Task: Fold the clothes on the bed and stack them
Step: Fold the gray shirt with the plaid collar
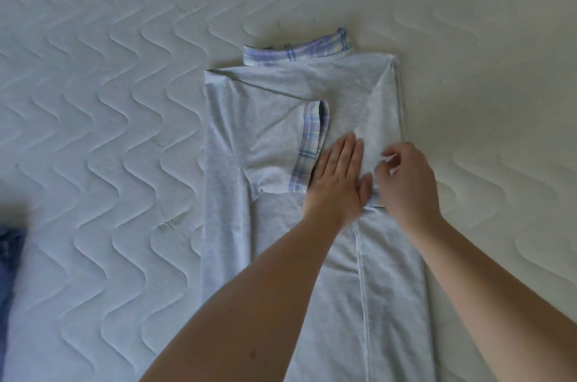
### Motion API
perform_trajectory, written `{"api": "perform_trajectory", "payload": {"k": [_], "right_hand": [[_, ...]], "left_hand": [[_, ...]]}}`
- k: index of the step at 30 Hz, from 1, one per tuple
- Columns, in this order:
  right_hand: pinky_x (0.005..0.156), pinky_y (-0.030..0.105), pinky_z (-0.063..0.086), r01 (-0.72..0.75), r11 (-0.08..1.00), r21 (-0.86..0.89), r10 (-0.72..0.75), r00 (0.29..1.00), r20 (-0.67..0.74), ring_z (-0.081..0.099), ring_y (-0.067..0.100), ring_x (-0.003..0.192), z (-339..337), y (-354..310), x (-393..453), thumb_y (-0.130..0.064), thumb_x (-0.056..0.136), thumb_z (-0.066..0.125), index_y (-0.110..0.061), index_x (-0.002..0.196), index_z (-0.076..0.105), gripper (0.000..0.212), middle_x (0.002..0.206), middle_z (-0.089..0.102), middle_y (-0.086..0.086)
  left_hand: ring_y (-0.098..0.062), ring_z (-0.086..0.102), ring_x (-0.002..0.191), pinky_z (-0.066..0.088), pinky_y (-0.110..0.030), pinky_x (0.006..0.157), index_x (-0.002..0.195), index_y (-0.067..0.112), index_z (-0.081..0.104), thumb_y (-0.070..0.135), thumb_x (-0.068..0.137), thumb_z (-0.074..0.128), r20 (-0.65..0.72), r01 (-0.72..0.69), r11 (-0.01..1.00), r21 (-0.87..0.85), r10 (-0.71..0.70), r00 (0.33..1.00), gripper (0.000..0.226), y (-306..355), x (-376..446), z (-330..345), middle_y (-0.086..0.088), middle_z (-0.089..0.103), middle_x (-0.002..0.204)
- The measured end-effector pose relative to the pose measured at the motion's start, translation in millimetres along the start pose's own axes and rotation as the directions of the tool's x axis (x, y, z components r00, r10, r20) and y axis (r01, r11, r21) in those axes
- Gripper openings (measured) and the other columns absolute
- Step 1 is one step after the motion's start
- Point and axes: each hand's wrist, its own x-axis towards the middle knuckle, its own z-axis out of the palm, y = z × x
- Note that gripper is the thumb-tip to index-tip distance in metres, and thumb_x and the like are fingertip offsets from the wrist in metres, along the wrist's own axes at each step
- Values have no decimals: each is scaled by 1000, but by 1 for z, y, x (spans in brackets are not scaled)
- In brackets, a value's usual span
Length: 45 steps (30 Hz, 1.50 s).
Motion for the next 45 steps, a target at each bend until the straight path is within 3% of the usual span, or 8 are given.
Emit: {"api": "perform_trajectory", "payload": {"k": [4,9,12,18,22,27,33,45], "right_hand": [[74,15,31,42,989,139,-37,999,-36,52,14,86,23,-48,14,-16,91,55,-13,108,62,18,98,59,3],[74,21,37,-171,941,291,173,985,19,55,12,87,41,-87,44,-27,92,53,-18,116,59,27,102,61,-2],[66,25,35,-217,952,216,187,971,150,49,14,74,62,-102,49,-35,91,60,-12,102,54,27,86,53,0],[102,44,41,-317,947,-43,320,938,134,40,32,129,85,-116,49,-47,82,70,-7,141,35,80,139,43,15],[70,35,50,-385,923,13,375,908,188,61,30,92,93,-111,55,-36,83,70,-4,106,55,41,99,62,11],[47,14,34,-121,979,165,110,991,73,53,13,65,89,-111,39,-22,90,63,-10,95,53,16,78,59,-1],[82,29,45,316,947,51,-320,944,83,62,23,99,103,-124,-16,-3,90,49,-16,131,58,44,113,66,3],[114,47,31,597,766,-240,-520,794,316,40,28,138,150,-125,-90,-22,95,49,-19,139,52,44,151,41,7]], "left_hand": [[-27,49,129,38,-36,109,139,3,49,9,96,50,-60,-184,831,-525,180,982,44,-20,-22,-57,-14,48,143],[-12,62,83,49,-23,79,101,6,69,17,94,48,-264,-227,765,-602,77,961,26,-76,-58,-124,6,66,91],[-7,54,72,46,-19,73,89,3,66,12,93,47,-275,-207,820,-534,63,959,21,-122,-34,-151,5,61,85],[-36,54,106,46,-46,93,128,14,57,16,95,55,-127,196,978,-72,-204,971,33,-218,50,-165,-17,50,119],[-35,47,115,42,-47,97,133,28,50,27,97,56,109,248,966,77,-255,961,37,-256,89,-175,-14,44,120],[-29,58,106,42,-27,83,121,16,60,20,96,58,328,157,984,84,-176,928,25,-271,117,-193,-12,61,116],[-5,66,49,43,-10,41,97,10,64,1,96,54,338,411,874,-258,-317,886,14,-280,120,-197,-9,70,75],[-23,62,74,50,-29,57,118,17,54,20,94,48,46,521,703,-485,-574,817,24,-257,81,-182,-9,65,92]]}}
